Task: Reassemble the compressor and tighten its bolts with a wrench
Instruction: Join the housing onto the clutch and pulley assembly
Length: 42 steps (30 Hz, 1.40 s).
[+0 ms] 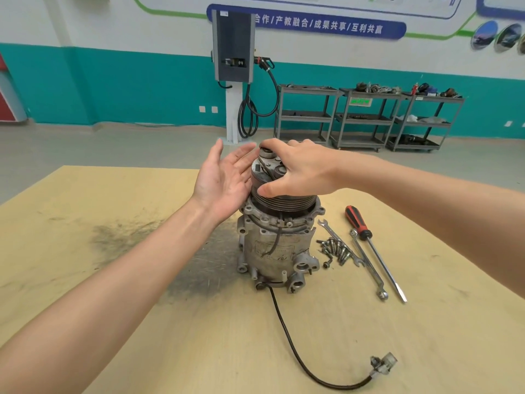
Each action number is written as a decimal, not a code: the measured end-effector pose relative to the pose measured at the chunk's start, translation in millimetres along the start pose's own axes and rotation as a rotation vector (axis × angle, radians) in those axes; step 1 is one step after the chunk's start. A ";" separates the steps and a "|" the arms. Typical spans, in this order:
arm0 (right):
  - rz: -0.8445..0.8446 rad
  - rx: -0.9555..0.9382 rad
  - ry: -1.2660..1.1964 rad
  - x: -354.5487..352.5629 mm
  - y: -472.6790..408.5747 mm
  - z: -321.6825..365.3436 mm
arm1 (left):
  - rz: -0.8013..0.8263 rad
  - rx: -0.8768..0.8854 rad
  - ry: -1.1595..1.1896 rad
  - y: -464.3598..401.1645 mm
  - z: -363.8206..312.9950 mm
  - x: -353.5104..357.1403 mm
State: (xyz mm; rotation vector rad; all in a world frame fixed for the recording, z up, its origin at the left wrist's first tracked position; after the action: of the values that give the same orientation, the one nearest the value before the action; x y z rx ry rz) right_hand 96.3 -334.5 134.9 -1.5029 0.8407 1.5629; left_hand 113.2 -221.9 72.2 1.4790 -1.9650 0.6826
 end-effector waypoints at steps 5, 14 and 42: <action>-0.022 0.034 -0.001 1.6 -0.8 -0.5 | 0.023 -0.006 -0.068 -1.5 1.1 0.5; -0.005 0.038 -0.038 0.9 -1.5 -3.8 | 0.132 0.073 -0.372 0.4 -5.3 0.1; 0.034 0.054 -0.125 -9.1 -10.9 -4.8 | 0.353 0.102 -1.235 -6.1 14.7 2.5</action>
State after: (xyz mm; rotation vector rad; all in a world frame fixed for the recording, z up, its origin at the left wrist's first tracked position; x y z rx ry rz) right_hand 108.0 -334.6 144.2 -1.3440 0.8336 1.6287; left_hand 116.4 -235.4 64.0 1.8358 -3.1734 -0.1213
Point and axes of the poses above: each hand's wrist, its own y-axis away from the middle knuckle, its own x-axis out of the palm, z = x × y, the point moved 7 cm from there along -y, towards the middle knuckle, and after that the axes turned 1 degree about -y, right-handed, at the moved point
